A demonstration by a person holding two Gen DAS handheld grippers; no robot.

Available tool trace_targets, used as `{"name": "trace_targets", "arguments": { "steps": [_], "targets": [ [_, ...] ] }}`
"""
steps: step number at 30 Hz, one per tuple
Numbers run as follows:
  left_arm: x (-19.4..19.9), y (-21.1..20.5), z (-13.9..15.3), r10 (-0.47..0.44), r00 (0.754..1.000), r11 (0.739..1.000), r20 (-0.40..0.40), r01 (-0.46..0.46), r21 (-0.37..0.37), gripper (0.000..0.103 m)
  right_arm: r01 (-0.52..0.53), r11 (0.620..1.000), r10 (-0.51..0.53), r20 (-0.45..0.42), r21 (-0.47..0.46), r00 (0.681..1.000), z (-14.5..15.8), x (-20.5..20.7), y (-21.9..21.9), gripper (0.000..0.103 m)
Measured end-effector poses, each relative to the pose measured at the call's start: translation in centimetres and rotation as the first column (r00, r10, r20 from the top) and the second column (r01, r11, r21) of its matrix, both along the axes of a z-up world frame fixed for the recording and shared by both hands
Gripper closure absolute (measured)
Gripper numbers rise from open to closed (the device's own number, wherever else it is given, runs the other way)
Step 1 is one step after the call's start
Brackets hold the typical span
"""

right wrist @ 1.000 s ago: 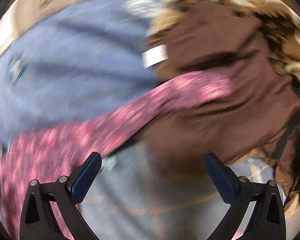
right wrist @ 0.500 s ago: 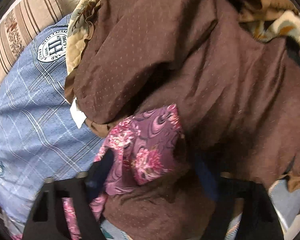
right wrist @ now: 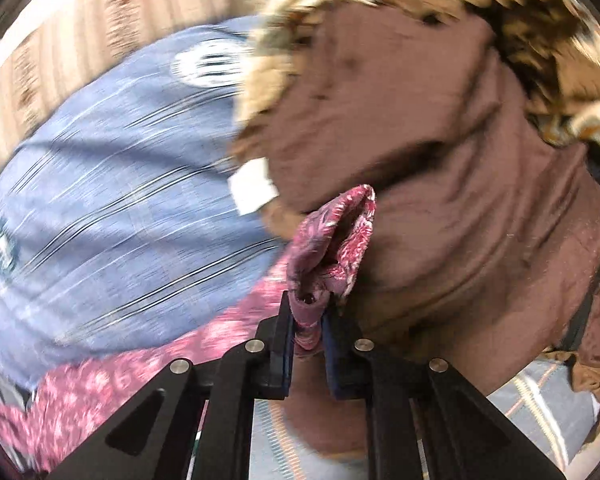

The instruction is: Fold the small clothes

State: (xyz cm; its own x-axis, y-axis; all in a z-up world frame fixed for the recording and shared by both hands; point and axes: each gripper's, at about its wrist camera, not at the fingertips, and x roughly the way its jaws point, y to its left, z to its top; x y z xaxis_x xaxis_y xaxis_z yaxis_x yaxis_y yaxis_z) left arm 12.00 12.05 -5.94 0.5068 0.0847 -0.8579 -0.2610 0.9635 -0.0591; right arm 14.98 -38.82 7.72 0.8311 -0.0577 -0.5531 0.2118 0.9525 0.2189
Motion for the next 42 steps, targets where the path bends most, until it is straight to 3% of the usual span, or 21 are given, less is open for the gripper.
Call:
{"name": "trace_targets", "arguments": {
  "steps": [4,8,15,21,26,34,39,42],
  "targets": [
    [-0.6,0.8,0.7,-0.001,1.000,1.000,0.022,0.001,0.009,0.000,-0.125,0.992,0.125,0.013,-0.011,0.992,-0.2,-0.3,6.1,0.091],
    [-1.5,2.2,1.2,0.008,0.999,1.000,0.041,-0.009,0.015,0.000,-0.270,0.963,0.270,0.000,-0.002,0.963,-1.2,0.7,13.8,0.091],
    [-2.2,5.0,1.6,0.039,0.998,0.999,0.051,-0.040,0.025,0.000,-0.485,0.874,0.486,-0.024,0.041,0.874,-3.2,1.3,27.3,0.091],
    [-2.7,7.2,1.5,0.069,0.996,0.998,0.053,-0.069,0.009,0.000,-0.574,0.816,0.578,-0.068,0.073,0.813,-5.6,2.8,35.9,0.091],
    [-3.1,8.4,0.9,0.079,0.996,0.997,0.043,-0.079,0.015,0.000,-0.616,0.783,0.622,-0.113,0.087,0.774,-8.0,3.8,41.1,0.091],
    [-3.1,9.4,0.5,0.083,0.996,0.996,0.041,-0.084,0.014,0.000,-0.654,0.749,0.661,-0.194,0.106,0.725,-11.2,4.8,45.9,0.091],
    [-3.1,9.8,0.5,0.094,0.995,0.995,0.045,-0.095,0.011,0.000,-0.648,0.748,0.658,-0.280,0.139,0.699,-14.0,5.4,47.9,0.080],
    [-2.8,10.0,0.7,0.099,0.994,0.995,0.044,-0.099,0.002,0.000,-0.643,0.751,0.654,-0.304,0.153,0.692,-14.5,5.3,48.0,0.079]
  ]
}}
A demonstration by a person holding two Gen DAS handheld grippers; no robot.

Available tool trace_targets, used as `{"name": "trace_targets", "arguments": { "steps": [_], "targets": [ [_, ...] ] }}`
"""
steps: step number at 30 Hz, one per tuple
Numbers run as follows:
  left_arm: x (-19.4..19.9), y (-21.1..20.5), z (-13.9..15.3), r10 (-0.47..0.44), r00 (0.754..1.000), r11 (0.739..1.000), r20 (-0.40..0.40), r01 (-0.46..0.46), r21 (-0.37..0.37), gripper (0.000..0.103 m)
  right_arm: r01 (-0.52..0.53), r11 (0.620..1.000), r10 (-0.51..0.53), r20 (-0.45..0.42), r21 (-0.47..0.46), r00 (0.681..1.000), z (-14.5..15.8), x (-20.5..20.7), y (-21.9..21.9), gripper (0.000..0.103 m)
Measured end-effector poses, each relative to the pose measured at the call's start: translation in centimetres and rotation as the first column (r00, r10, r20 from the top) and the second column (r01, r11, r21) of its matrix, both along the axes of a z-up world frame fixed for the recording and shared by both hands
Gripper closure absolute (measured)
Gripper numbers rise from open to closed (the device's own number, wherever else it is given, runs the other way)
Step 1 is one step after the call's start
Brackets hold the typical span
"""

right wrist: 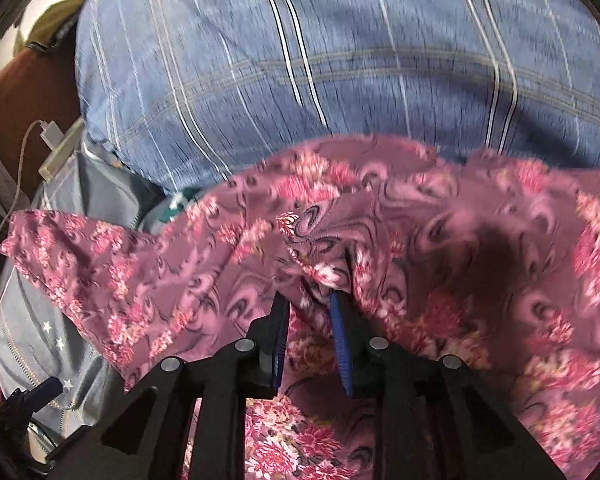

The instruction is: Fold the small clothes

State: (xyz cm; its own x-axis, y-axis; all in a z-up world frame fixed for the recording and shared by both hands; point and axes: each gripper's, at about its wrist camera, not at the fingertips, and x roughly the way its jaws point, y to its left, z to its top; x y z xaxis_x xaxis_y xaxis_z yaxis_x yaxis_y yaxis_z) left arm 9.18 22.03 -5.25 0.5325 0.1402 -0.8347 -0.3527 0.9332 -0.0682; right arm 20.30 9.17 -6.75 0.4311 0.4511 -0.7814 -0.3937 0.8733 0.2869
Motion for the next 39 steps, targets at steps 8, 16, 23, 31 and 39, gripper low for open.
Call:
{"name": "trace_targets", "arguments": {
  "steps": [8,16,23,31,39],
  "targets": [
    [3.9,-2.6,1.8,-0.027,0.998,0.994,0.054,0.033,-0.106,0.000,0.072,0.981,-0.083,0.053,0.181,0.995,6.0,-2.8,-11.8,0.060],
    [12.0,-7.8,-0.8,-0.060,0.998,0.985,-0.027,0.055,-0.165,0.000,0.365,0.907,-0.364,-0.048,0.209,0.930,4.1,-3.1,-27.2,0.056],
    [15.8,-8.5,-3.5,-0.040,0.996,0.947,-0.079,0.012,-0.322,0.000,0.422,0.862,-0.397,-0.145,0.281,0.906,1.4,-1.4,-29.5,0.056],
    [17.1,-8.5,-3.9,0.016,1.000,0.907,0.011,-0.010,-0.422,0.089,0.439,0.843,-0.410,-0.156,0.312,0.899,0.7,1.1,-27.9,0.071],
    [14.4,-6.2,-0.2,0.054,0.994,0.952,0.096,-0.022,-0.305,0.099,0.268,0.828,-0.238,-0.124,0.493,0.963,4.3,-0.8,-25.9,0.096]
  ]
}}
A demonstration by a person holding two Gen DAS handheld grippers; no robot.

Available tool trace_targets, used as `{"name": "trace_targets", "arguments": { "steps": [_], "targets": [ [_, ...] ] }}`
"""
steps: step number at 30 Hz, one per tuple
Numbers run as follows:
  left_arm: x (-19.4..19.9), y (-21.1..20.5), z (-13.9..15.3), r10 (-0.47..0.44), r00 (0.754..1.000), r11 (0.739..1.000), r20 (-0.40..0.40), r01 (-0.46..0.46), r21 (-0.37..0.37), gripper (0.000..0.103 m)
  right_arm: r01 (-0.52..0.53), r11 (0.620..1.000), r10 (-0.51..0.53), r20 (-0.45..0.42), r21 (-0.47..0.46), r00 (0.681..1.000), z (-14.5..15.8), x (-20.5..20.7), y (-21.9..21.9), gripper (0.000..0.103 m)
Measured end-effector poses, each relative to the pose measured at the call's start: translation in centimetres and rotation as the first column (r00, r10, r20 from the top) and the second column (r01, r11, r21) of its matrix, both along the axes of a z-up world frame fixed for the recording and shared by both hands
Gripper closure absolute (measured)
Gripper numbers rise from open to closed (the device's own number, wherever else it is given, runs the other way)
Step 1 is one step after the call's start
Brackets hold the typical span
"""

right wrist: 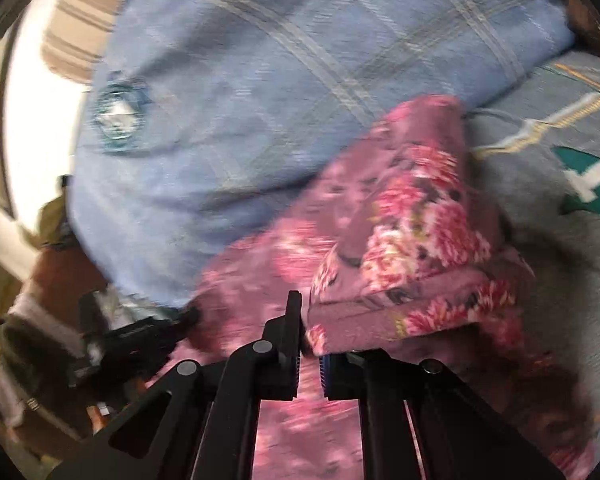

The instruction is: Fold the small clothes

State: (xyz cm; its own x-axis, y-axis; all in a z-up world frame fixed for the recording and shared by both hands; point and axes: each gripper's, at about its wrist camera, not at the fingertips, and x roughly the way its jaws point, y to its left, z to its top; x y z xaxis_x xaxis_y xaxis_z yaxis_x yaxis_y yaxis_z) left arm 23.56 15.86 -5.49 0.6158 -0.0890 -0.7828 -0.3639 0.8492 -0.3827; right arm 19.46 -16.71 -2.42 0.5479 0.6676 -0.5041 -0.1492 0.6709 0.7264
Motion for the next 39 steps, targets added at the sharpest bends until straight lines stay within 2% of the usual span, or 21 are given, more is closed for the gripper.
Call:
{"name": "trace_targets", "arguments": {
  "steps": [4,5,7,8,10,11,12,16,18,20,23,26,27,28,29,30,32,33,34,39],
  "targets": [
    [-1.9,2.9,0.3,0.086,0.996,0.994,-0.009,-0.085,0.061,0.098,-0.034,0.999,0.034,0.011,0.016,0.999,0.1,-0.9,0.8,0.096],
    [-1.9,3.1,0.0,0.086,0.996,0.995,-0.019,-0.085,0.051,0.098,-0.033,0.999,0.033,0.002,-0.001,0.999,-0.4,-0.9,0.9,0.096],
    [-1.7,3.6,-1.2,0.047,0.998,0.998,-0.049,-0.049,-0.034,0.098,-0.016,0.997,0.014,-0.024,-0.078,1.000,-1.6,-0.6,1.4,0.096],
    [-1.5,3.4,-1.6,0.029,0.998,0.997,-0.058,-0.033,-0.068,0.096,-0.015,0.996,0.012,-0.038,-0.092,0.999,-2.1,-0.5,1.4,0.091],
    [-1.0,2.1,-2.3,-0.032,0.997,0.994,-0.066,0.025,-0.103,0.068,-0.008,0.995,0.002,-0.055,-0.095,0.998,-2.8,-0.5,1.1,0.091],
    [-0.6,1.5,-2.6,-0.046,0.996,0.994,-0.075,0.038,-0.105,0.042,-0.003,0.995,-0.002,-0.054,-0.095,0.999,-2.9,-0.6,1.0,0.091],
    [-0.2,1.0,-2.8,-0.050,0.995,0.994,-0.082,0.042,-0.104,0.035,-0.006,0.995,0.000,-0.054,-0.097,0.999,-2.9,-0.6,1.0,0.090],
    [0.7,-0.3,-4.4,-0.080,0.989,0.979,-0.122,0.055,-0.195,0.035,-0.026,0.995,0.019,-0.071,-0.099,0.997,-3.1,-1.5,0.1,0.082],
    [0.2,-0.1,-4.9,-0.068,0.989,0.965,-0.131,0.032,-0.260,0.035,-0.026,0.994,0.018,-0.074,-0.103,0.997,-3.2,-2.1,-0.6,0.071],
    [-0.8,0.2,-4.6,-0.041,0.993,0.947,-0.112,0.003,-0.320,0.028,-0.011,0.994,0.003,-0.071,-0.112,0.997,-3.5,-2.5,-1.5,0.068],
    [-0.6,0.5,-4.9,-0.026,0.992,0.918,-0.124,-0.025,-0.395,0.026,0.025,0.993,-0.036,-0.097,-0.112,0.995,-4.0,-1.3,-1.8,0.068],
    [1.4,0.3,-4.8,0.001,0.991,0.933,-0.131,-0.048,-0.356,0.027,0.056,0.994,-0.065,-0.097,-0.094,0.993,-4.3,-0.5,-2.0,0.068],
    [1.8,0.2,-4.6,0.008,0.992,0.932,-0.128,-0.053,-0.358,0.036,0.071,0.993,-0.079,-0.088,-0.096,0.993,-4.3,-0.2,-2.0,0.068],
    [2.1,0.3,-4.5,0.013,0.993,0.928,-0.114,-0.054,-0.368,0.047,0.077,0.992,-0.086,-0.085,-0.097,0.993,-4.3,-0.1,-2.0,0.068],
    [2.4,0.1,-4.4,0.007,0.994,0.928,-0.106,-0.046,-0.370,0.080,0.092,0.990,-0.100,-0.078,-0.104,0.992,-4.4,0.1,-1.9,0.069],
    [2.6,-0.1,-4.3,-0.006,0.995,0.928,-0.096,-0.030,-0.372,0.093,0.102,0.988,-0.112,-0.080,-0.112,0.991,-4.5,0.3,-1.8,0.072],
    [2.1,-0.3,-3.7,0.002,0.997,0.940,-0.075,-0.027,-0.340,0.094,0.114,0.989,-0.123,-0.089,-0.095,0.988,-4.7,0.8,-1.7,0.078],
    [1.7,-0.2,-3.2,0.006,0.998,0.946,-0.060,-0.026,-0.323,0.095,0.114,0.990,-0.121,-0.088,-0.086,0.989,-4.7,1.0,-1.7,0.093],
    [1.0,0.0,-2.6,0.014,0.999,0.951,-0.043,-0.027,-0.307,0.095,0.104,0.992,-0.110,-0.087,-0.073,0.990,-4.6,1.0,-1.6,0.099],
    [-2.0,2.2,0.1,0.056,0.998,0.963,0.030,-0.046,-0.264,0.095,0.035,0.999,-0.035,-0.003,-0.017,0.999,-1.5,-0.5,-0.1,0.099]
  ]
}}
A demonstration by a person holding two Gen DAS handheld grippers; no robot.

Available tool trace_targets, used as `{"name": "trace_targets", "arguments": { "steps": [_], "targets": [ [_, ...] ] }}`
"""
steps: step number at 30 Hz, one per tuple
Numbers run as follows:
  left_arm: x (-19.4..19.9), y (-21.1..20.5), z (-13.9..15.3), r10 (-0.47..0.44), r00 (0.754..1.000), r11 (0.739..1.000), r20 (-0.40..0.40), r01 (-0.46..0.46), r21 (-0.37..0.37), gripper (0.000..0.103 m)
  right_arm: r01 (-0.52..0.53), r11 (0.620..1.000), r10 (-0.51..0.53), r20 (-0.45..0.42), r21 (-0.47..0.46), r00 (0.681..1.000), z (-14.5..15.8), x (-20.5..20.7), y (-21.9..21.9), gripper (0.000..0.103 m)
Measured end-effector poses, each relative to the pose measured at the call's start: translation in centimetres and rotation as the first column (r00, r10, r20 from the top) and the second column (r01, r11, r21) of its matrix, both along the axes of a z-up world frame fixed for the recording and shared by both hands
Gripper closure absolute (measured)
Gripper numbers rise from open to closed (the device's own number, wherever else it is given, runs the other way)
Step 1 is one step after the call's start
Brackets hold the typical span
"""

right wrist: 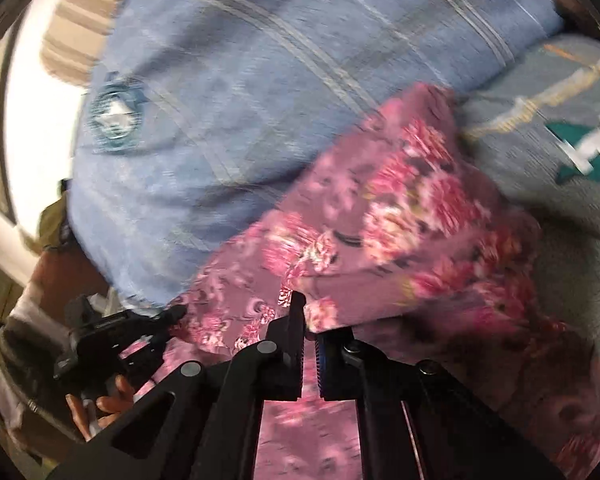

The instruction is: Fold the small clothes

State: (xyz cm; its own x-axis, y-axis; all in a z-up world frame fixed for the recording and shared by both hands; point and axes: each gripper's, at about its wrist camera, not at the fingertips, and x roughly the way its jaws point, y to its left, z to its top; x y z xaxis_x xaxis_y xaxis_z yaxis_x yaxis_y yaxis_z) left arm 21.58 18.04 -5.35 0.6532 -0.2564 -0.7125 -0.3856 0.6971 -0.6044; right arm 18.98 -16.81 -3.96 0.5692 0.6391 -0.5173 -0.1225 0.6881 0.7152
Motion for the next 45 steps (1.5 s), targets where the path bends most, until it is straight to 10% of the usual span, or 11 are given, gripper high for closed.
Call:
{"name": "trace_targets", "arguments": {
  "steps": [13,19,22,24,33,40,45],
  "targets": [
    [-1.7,2.2,-5.9,0.048,0.989,0.997,-0.140,-0.039,0.070,0.093,-0.066,0.997,0.069,-0.119,0.026,0.990,-4.7,-1.6,2.0,0.095],
    [-1.8,2.0,-4.8,0.037,0.994,0.996,-0.102,-0.029,0.079,0.084,0.089,0.991,-0.081,-0.082,0.098,0.993,-3.4,-1.7,-2.6,0.059],
    [-1.2,1.9,-5.0,0.044,0.991,0.996,-0.126,-0.032,0.089,0.082,0.162,0.972,-0.139,-0.140,0.171,0.980,-3.9,-0.5,-4.3,0.065],
    [-0.9,1.4,-4.8,0.046,0.991,0.996,-0.123,-0.035,0.086,0.082,0.170,0.973,-0.152,-0.120,0.156,0.981,-2.9,-0.2,-5.0,0.097],
    [0.1,-0.7,-5.6,0.018,0.987,0.974,-0.157,0.018,0.226,0.082,0.214,0.977,-0.212,-0.116,0.004,0.970,-4.3,-0.4,-7.8,0.099],
    [-3.0,0.8,-2.0,-0.002,0.999,0.988,-0.051,0.010,0.155,0.082,0.171,0.984,-0.174,-0.073,-0.053,0.982,-0.1,-3.8,-7.9,0.087],
    [-0.6,-2.1,0.2,-0.058,0.998,0.975,-0.004,0.058,0.217,0.049,0.094,0.980,-0.071,0.132,-0.174,0.989,3.8,-0.4,-4.6,0.087]
  ]
}}
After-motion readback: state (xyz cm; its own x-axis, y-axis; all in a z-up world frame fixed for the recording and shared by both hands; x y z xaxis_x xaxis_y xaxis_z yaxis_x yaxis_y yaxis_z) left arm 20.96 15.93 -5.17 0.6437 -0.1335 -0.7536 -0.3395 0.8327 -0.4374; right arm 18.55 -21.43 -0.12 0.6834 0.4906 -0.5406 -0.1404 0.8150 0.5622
